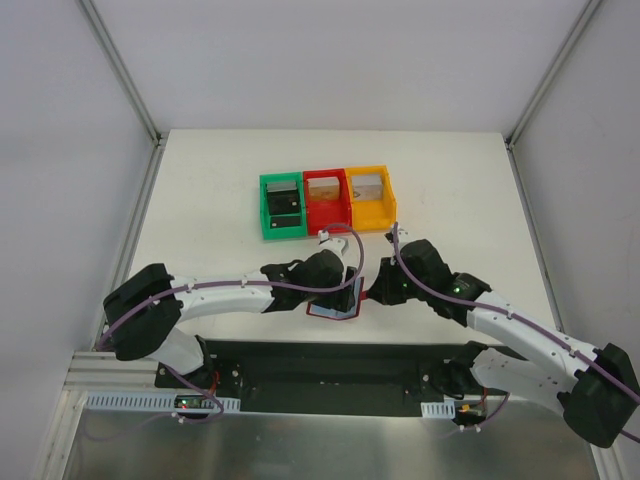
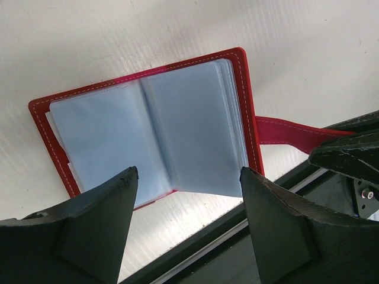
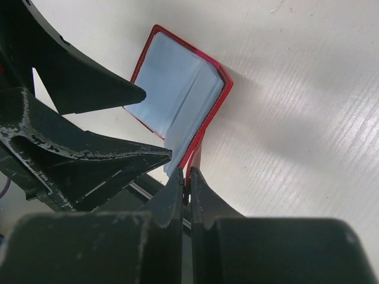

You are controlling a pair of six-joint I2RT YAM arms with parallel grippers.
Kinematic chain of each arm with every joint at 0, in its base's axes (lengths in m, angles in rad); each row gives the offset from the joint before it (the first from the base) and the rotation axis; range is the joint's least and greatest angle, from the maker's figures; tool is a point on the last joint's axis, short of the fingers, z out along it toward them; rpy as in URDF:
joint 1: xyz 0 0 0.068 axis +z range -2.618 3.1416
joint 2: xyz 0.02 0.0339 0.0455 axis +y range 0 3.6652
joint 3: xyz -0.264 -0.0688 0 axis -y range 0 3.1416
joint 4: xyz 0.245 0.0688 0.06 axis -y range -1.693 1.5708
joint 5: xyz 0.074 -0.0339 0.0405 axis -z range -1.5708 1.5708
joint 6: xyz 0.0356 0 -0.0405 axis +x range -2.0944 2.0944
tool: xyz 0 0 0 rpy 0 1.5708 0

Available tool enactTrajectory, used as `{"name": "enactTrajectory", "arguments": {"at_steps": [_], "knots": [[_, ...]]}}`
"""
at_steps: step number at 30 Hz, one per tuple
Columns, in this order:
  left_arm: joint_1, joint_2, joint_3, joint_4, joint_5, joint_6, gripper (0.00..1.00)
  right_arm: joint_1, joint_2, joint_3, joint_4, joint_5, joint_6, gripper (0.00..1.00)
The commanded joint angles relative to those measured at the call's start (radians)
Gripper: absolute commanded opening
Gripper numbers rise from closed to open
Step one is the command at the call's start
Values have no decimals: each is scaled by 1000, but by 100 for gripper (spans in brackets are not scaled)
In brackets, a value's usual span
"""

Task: Take the credit cards out of the card holder
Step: Remove the credit card from the card holder.

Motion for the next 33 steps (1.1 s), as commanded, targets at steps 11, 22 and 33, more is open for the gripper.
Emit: {"name": "enactTrajectory", "arguments": {"at_steps": [11, 22, 33], "knots": [[6, 31, 30, 18, 31, -4, 60, 5, -22, 47, -6, -4, 7, 0], [5, -24, 12, 20, 11, -7, 70, 5, -19, 54, -14, -4, 4, 0], [6, -6, 23, 33, 47, -5, 66, 5, -10, 60, -9, -7, 4, 0]]}}
